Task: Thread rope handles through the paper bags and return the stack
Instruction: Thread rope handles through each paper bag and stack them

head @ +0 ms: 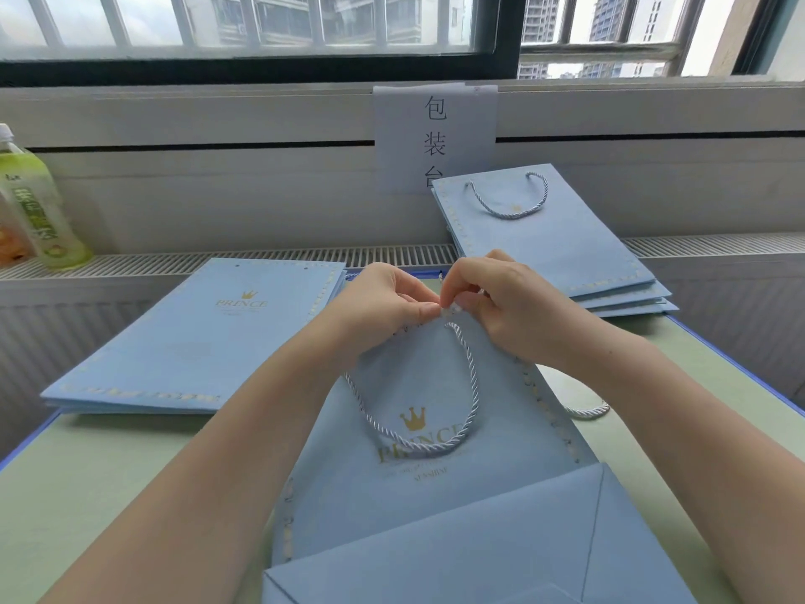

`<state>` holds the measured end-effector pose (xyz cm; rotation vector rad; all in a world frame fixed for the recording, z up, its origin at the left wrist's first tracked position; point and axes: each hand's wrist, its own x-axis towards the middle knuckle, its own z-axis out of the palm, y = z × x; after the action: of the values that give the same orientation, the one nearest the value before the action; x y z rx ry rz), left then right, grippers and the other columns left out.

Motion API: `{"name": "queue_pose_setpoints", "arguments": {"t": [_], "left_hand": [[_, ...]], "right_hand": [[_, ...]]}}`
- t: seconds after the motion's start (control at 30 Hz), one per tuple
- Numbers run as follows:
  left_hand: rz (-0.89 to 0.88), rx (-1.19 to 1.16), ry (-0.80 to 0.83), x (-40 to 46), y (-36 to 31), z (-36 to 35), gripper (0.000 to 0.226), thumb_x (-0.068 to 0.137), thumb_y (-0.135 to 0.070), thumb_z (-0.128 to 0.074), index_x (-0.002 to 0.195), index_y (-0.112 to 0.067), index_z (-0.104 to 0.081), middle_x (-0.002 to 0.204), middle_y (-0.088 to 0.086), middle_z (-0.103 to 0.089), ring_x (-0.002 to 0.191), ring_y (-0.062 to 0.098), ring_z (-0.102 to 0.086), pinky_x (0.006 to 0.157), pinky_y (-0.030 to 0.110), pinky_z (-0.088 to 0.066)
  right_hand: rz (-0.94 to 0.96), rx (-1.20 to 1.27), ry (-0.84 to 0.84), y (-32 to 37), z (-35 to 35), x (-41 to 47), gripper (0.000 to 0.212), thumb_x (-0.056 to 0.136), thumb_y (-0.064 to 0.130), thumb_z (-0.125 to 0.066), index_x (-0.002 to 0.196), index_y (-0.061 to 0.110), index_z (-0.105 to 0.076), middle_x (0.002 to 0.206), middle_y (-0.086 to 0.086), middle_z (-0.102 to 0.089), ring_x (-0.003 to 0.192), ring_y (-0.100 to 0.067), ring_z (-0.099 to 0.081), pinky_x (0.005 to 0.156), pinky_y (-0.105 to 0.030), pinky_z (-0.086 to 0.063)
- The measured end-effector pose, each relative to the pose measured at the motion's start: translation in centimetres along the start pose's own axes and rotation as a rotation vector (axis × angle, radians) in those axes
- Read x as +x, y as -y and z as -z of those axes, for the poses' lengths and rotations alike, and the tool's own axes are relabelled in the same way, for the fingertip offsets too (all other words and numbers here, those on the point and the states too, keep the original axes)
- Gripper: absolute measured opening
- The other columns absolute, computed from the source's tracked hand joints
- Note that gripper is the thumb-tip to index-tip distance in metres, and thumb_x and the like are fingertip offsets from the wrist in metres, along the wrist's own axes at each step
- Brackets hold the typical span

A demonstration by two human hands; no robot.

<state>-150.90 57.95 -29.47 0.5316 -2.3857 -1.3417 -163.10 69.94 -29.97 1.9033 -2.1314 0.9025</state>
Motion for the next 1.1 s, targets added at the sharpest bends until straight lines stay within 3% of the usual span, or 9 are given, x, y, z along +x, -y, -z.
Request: {"name": "queue_pose_setpoints", "arguments": {"t": [0.07, 0.23, 0.33, 0.47, 0.57, 0.63, 0.77, 0.93, 1.1], "left_hand": [[-0.004, 0.033, -0.002, 0.0, 0.0, -0.3, 0.007, 0.083, -0.019, -0.071, 0.076, -0.018, -0.071, 0.055, -0.009, -0.061, 0.050, -0.003, -0.048, 0.050, 0.011, -0.035], [-0.061, 0.097, -0.067, 0.5, 0.6, -0.6, 0.011, 0.086, -0.016, -0.067, 0.077, -0.022, -0.067, 0.076, 0.001, -0.065, 0.070, 0.008, -0.056, 0.070, 0.024, -0.043], [-0.079, 0.193, -0.076, 0.6, 1.0, -0.6, 0.020, 0.088, -0.012, -0.062, 0.072, -0.024, -0.063, 0.073, -0.002, -0.063, 0.069, 0.009, -0.056, 0.071, 0.027, -0.044], [0.002, 0.326, 0.084, 0.5, 1.2, 0.3, 0.009, 0.081, -0.014, -0.063, 0.074, -0.017, -0.068, 0.069, -0.001, -0.065, 0.065, 0.012, -0.056, 0.064, 0.029, -0.045], [0.079, 0.490, 0.169, 0.4, 1.5, 0.7, 0.012, 0.086, -0.021, -0.066, 0.096, -0.016, -0.069, 0.085, -0.003, -0.064, 0.071, 0.007, -0.057, 0.066, 0.023, -0.046], [0.121, 0.577, 0.211, 0.4, 1.7, 0.8, 0.011, 0.086, -0.026, -0.067, 0.094, -0.018, -0.067, 0.095, 0.005, -0.068, 0.082, 0.018, -0.061, 0.073, 0.029, -0.049], [0.116, 0.574, 0.165, 0.3, 1.6, 0.5, 0.004, 0.087, -0.025, -0.066, 0.084, -0.023, -0.063, 0.091, 0.002, -0.066, 0.087, 0.019, -0.060, 0.077, 0.028, -0.046], [0.094, 0.521, 0.102, 0.6, 2.0, 0.6, 0.009, 0.092, -0.019, -0.057, 0.085, -0.015, -0.059, 0.078, -0.001, -0.059, 0.063, 0.006, -0.052, 0.057, 0.021, -0.039], [0.163, 0.274, 0.139, 0.4, 1.2, 0.6, 0.019, 0.096, -0.023, -0.047, 0.093, -0.008, -0.057, 0.086, 0.006, -0.066, 0.068, 0.017, -0.065, 0.065, 0.029, -0.055]], "right_hand": [[-0.011, -0.019, 0.022, -0.4, -0.1, 0.0, 0.024, 0.091, -0.002, -0.047, 0.093, 0.015, -0.063, 0.080, 0.016, -0.051, 0.088, -0.012, -0.039, 0.070, -0.017, -0.031], [-0.003, -0.016, -0.107, -0.2, -0.2, 0.0, 0.013, 0.092, 0.007, -0.052, 0.090, 0.011, -0.064, 0.087, 0.001, -0.051, 0.078, -0.009, -0.044, 0.069, -0.008, -0.032], [-0.008, 0.074, -0.083, 0.6, 0.0, -0.1, 0.016, 0.091, 0.018, -0.058, 0.078, 0.009, -0.062, 0.074, -0.006, -0.054, 0.069, -0.013, -0.046, 0.063, -0.020, -0.036], [-0.048, 0.284, 0.364, 3.7, 0.1, -0.7, 0.017, 0.087, 0.031, -0.064, 0.079, 0.015, -0.065, 0.075, -0.005, -0.059, 0.067, -0.007, -0.049, 0.062, -0.020, -0.038], [-0.128, 0.107, 0.765, 4.9, -1.2, -1.7, 0.026, 0.077, 0.047, -0.071, 0.091, 0.028, -0.061, 0.092, 0.013, -0.056, 0.088, -0.008, -0.055, 0.081, -0.030, -0.050], [-0.130, -0.009, 0.849, 5.3, -1.7, -1.9, 0.026, 0.076, 0.049, -0.070, 0.091, 0.029, -0.060, 0.095, 0.013, -0.053, 0.092, -0.014, -0.055, 0.085, -0.041, -0.051], [-0.083, 0.050, 0.909, 5.5, -1.1, -2.0, 0.017, 0.085, 0.038, -0.062, 0.079, 0.022, -0.062, 0.082, 0.005, -0.061, 0.072, -0.018, -0.054, 0.069, -0.040, -0.049], [-0.047, 0.650, 0.918, 5.8, 2.4, -1.6, 0.017, 0.088, 0.015, -0.054, 0.072, 0.012, -0.055, 0.066, 0.010, -0.057, 0.061, -0.006, -0.049, 0.060, -0.016, -0.038], [-0.068, 0.875, 0.732, 4.3, 3.2, -1.4, 0.019, 0.088, 0.011, -0.050, 0.070, 0.010, -0.054, 0.063, 0.006, -0.057, 0.058, -0.010, -0.047, 0.056, -0.016, -0.038]]}}
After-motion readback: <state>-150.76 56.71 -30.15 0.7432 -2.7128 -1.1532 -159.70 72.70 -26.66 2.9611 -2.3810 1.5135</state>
